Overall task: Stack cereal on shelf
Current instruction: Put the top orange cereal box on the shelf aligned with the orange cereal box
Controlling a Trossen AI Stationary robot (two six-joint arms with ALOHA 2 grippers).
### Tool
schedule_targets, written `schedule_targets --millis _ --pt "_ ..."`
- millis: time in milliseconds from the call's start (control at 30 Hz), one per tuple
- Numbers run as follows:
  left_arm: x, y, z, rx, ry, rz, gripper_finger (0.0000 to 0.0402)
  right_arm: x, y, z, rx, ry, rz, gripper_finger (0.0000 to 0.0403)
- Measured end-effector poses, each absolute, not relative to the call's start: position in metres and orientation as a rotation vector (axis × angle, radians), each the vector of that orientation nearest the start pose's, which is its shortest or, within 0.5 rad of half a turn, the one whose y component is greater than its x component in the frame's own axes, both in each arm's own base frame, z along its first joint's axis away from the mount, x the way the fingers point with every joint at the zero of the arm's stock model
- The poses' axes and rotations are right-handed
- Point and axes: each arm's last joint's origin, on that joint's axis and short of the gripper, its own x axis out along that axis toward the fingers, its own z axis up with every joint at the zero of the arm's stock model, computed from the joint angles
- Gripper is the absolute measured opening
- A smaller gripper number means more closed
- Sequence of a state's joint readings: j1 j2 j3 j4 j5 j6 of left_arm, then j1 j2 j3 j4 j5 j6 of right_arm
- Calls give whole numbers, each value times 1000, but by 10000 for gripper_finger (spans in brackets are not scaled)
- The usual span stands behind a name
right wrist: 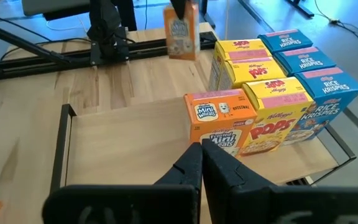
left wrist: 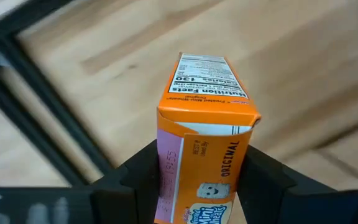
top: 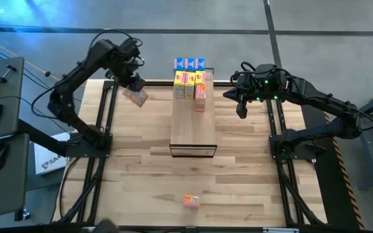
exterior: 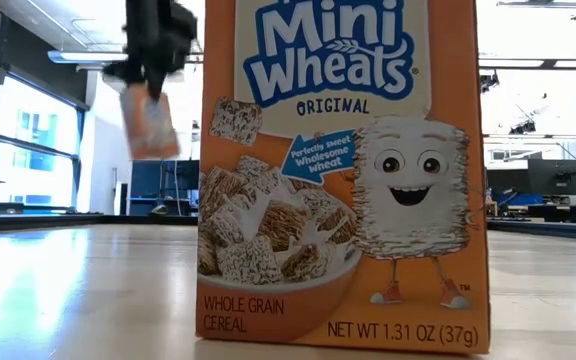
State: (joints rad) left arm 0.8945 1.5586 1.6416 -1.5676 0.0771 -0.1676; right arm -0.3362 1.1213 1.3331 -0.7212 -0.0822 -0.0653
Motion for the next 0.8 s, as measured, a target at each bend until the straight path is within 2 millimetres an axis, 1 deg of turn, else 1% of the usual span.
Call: schedule_targets --millis 100,200,267,367,467,533,667,800 --pt "172 177 382 -894 1145 792 162 205 -69 404 24 509 -227 0" --pt "177 149 407 -1027 993 794 162 205 -69 404 19 510 -226 0" --pt "184 132 417 -1116 916 808 162 205 -69 404 15 510 -225 0" --pt "199 115 426 -1219 827 805 161 205 -69 404 14 510 -224 0" --pt "219 102 428 -1253 760 765 161 205 -69 404 12 510 -224 0" --pt "235 99 424 -1253 735 763 161 205 -69 404 2 511 -222 0" --pt "261 102 413 -1257 727 773 160 205 -69 404 -4 512 -220 0" --pt "281 110 401 -1260 714 779 160 205 -69 404 -5 512 -220 0"
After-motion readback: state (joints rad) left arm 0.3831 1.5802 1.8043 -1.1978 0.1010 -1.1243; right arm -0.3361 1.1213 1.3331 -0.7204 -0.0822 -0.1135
